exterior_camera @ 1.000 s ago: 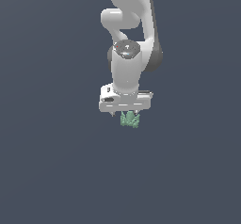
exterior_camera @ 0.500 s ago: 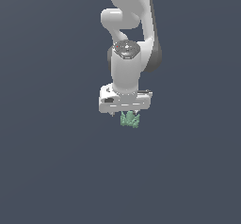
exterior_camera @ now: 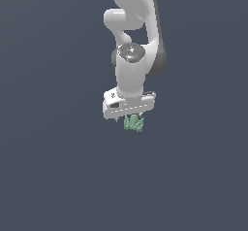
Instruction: Pick up the object and move it to a goal position.
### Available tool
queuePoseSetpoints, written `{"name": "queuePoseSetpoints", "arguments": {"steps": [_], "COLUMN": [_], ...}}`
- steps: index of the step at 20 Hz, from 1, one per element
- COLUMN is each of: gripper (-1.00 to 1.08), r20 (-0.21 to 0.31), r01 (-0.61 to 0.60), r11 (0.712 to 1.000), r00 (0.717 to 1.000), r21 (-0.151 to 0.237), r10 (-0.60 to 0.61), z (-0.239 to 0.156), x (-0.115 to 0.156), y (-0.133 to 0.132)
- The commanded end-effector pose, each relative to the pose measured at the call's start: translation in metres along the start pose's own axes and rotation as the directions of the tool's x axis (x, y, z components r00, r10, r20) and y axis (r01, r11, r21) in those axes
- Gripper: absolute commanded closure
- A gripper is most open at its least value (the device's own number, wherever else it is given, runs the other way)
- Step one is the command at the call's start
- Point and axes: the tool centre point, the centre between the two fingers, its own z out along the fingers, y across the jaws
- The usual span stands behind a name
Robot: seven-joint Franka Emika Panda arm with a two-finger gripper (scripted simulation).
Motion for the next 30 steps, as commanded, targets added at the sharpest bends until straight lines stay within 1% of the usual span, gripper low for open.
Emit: {"name": "queuePoseSetpoints", "arguments": {"steps": [1, 4, 8, 11, 15, 18, 22, 26, 30], "gripper": [-0.92, -0.92, -0.92, -0.92, -0.92, -0.92, -0.92, -0.92, -0.92], "r20": [0.002, 0.005, 0.008, 0.01, 0.011, 0.012, 0.012, 0.011, 0.009], "r01": [0.058, 0.14, 0.253, 0.336, 0.442, 0.518, 0.614, 0.701, 0.777], "r11": [0.998, 0.99, 0.967, 0.942, 0.897, 0.855, 0.789, 0.713, 0.629], "r00": [0.998, 0.99, 0.967, 0.942, 0.897, 0.855, 0.789, 0.713, 0.629], "r21": [0.0, 0.001, 0.003, 0.006, 0.009, 0.012, 0.015, 0.019, 0.023], "r10": [-0.058, -0.14, -0.253, -0.336, -0.442, -0.518, -0.614, -0.701, -0.778], "z": [0.002, 0.005, 0.009, 0.012, 0.015, 0.018, 0.022, 0.025, 0.028], "x": [-0.001, -0.003, -0.005, -0.007, -0.009, -0.011, -0.013, -0.015, -0.017], "y": [-0.002, -0.004, -0.008, -0.01, -0.014, -0.016, -0.02, -0.024, -0.028]}}
